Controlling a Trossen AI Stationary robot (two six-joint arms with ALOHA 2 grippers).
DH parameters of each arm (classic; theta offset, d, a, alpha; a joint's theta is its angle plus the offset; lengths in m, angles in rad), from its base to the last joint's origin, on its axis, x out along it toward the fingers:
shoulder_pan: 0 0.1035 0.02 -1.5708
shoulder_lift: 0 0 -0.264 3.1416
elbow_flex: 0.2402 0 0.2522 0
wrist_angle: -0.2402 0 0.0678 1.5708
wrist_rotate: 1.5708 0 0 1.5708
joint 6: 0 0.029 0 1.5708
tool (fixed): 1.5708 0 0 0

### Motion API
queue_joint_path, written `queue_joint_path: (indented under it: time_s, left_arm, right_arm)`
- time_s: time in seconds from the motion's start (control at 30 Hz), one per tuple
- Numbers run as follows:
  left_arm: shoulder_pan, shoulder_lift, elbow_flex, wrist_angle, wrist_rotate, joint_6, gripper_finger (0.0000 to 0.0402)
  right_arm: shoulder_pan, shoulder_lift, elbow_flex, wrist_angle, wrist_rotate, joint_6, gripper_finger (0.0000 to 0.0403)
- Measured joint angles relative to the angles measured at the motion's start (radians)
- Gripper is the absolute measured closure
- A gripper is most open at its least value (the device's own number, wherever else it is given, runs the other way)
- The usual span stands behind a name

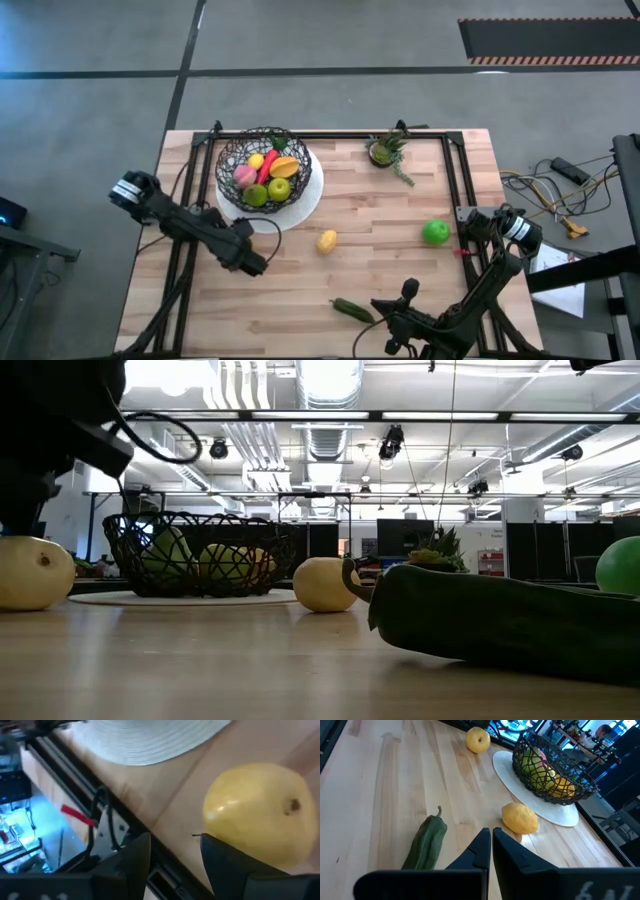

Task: Build produce basket
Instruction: Put the yellow pear into the wire basket

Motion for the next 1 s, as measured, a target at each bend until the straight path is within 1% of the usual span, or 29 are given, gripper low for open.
queue_joint_path:
  time_s: [0.13, 0.23, 0.37, 0.5, 0.57, 0.63, 0.77, 0.9, 1.0]
  left_arm:
    - [0.001, 0.015, 0.011, 0.065, 0.015, 0.059, 0.0245]
    - [-0.005, 0.008, 0.015, 0.168, 0.014, 0.082, 0.0245]
    - [-0.015, -0.006, 0.015, 0.404, 0.004, 0.146, 0.0245]
    - [-0.025, -0.006, 0.013, 0.689, -0.003, 0.298, 0.0245]
    - [-0.027, -0.006, 0.015, 0.791, -0.004, 0.374, 0.0245]
    - [-0.031, -0.006, 0.035, 0.805, -0.004, 0.420, 0.0245]
    - [-0.058, -0.010, 0.083, 0.727, -0.013, 0.435, 0.0245]
    - [-0.103, -0.023, 0.092, 0.670, -0.035, 0.326, 0.0245]
    - [-0.137, -0.028, 0.083, 0.676, -0.094, 0.258, 0.0245]
  right_arm:
    - [0.000, 0.000, 0.000, 0.000, 0.000, 0.004, 0.0394]
    - [0.000, 0.000, 0.000, 0.001, 0.000, 0.010, 0.0394]
    - [0.000, 0.000, 0.000, 0.004, 0.000, 0.011, 0.0394]
    - [0.000, 0.000, 0.000, 0.003, 0.000, 0.011, 0.0394]
    - [0.000, 0.000, 0.000, 0.003, 0.000, 0.010, 0.0394]
    - [0.000, 0.000, 0.000, 0.003, 0.000, 0.010, 0.0394]
    - [0.000, 0.000, 0.000, 0.003, 0.000, 0.010, 0.0394]
    - [0.000, 0.000, 0.000, 0.003, -0.001, 0.011, 0.0394]
    - [0.000, 0.000, 0.000, 0.003, -0.001, 0.011, 0.0394]
